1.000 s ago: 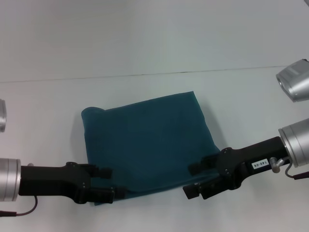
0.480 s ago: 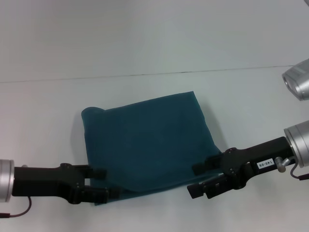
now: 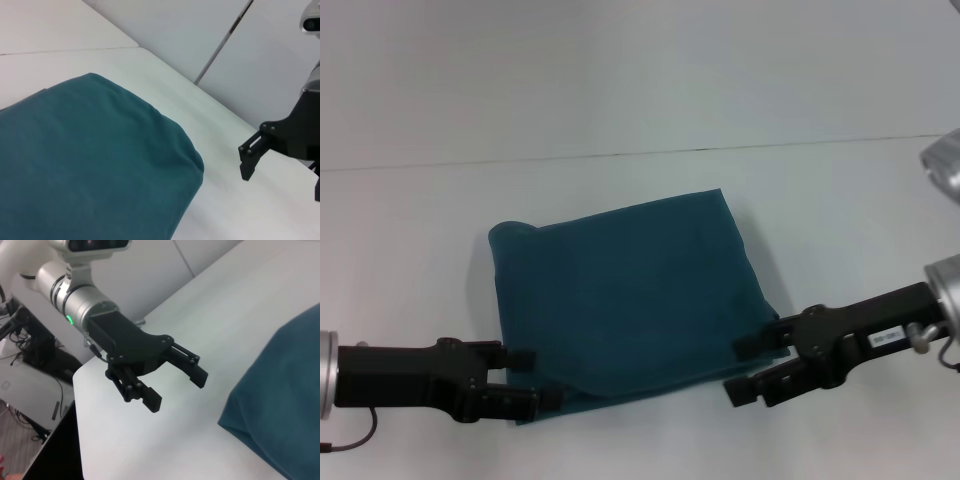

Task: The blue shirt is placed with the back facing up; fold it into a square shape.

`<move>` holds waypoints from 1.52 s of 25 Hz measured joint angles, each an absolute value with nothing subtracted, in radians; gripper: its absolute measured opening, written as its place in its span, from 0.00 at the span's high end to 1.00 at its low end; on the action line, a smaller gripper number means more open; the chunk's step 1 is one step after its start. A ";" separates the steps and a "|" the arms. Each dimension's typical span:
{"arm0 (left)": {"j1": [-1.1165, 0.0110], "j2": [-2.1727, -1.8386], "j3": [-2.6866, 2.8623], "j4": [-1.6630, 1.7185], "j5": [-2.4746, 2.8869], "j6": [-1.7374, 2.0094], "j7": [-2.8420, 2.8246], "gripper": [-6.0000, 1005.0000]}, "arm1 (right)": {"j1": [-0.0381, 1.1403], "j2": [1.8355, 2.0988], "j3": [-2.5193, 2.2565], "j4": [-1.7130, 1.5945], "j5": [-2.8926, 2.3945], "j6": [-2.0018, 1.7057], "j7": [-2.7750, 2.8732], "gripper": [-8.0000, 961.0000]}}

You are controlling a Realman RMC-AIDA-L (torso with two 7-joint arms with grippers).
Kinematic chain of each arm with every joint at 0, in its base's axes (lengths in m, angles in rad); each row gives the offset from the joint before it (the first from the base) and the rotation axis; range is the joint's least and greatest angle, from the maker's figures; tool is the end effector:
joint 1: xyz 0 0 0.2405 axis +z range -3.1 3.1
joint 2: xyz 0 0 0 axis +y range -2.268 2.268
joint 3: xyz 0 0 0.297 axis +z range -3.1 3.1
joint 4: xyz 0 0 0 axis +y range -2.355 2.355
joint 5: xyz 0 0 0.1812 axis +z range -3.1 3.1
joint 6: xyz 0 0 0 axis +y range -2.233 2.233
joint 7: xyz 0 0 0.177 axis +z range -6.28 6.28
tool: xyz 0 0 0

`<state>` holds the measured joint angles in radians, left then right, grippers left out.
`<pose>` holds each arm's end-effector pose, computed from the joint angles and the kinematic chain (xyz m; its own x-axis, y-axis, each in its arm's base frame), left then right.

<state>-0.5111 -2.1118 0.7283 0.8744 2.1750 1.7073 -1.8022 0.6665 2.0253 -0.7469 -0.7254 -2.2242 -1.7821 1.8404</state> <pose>-0.2593 0.3121 -0.0498 0.7180 0.6089 0.3372 0.6335 -0.7724 0.0458 0.2378 0.3299 -0.0406 0.7588 -0.6139 -0.2175 -0.5930 -0.7893 0.1588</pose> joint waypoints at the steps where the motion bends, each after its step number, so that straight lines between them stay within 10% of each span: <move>1: -0.511 -2.112 0.729 0.874 2.175 1.707 -1.802 0.16 | 0.663 2.019 -0.740 -0.726 -2.222 -1.788 1.843 0.04; 38: -0.502 -2.115 0.732 0.868 2.177 1.702 -1.802 0.16 | 0.654 1.997 -0.698 -0.727 -2.218 -1.825 1.847 0.04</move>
<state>-0.5019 -2.1152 0.7317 0.8682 2.1767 1.7020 -1.8025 0.6535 1.9971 -0.6979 -0.7271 -2.2182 -1.8254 1.8469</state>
